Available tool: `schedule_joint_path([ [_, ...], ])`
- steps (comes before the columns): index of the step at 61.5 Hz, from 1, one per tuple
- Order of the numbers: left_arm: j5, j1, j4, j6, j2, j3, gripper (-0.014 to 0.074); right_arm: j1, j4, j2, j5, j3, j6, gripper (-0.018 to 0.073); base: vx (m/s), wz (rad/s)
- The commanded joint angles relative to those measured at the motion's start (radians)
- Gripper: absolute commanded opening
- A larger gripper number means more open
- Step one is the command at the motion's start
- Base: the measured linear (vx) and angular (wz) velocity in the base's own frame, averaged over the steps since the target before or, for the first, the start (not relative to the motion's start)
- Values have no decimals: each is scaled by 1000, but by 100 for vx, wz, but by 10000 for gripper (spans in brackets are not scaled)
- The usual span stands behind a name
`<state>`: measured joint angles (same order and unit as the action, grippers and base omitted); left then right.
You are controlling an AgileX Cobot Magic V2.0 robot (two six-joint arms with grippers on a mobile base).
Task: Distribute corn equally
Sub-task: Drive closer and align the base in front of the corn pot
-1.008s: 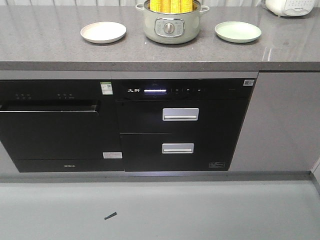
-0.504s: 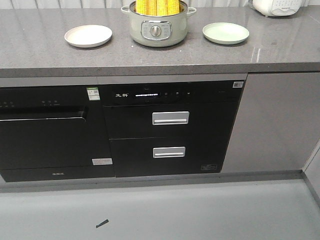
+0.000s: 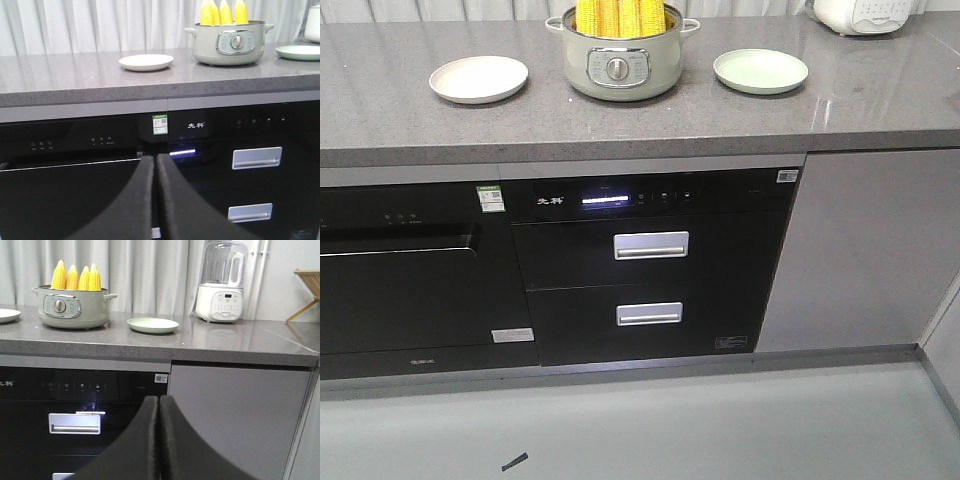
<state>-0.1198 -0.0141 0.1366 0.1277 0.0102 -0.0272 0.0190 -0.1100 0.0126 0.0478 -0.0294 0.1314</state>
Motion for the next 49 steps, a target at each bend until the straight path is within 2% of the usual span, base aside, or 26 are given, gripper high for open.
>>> schedule_joint_path([
  [1,76,6,3,-5,17,-3,-7,7,10,6,-72,-7,3,-4,6,-1],
  [49,76,6,3,-5,17,-3,-7,7,10,6,-72,-7,3,-4,9,1],
])
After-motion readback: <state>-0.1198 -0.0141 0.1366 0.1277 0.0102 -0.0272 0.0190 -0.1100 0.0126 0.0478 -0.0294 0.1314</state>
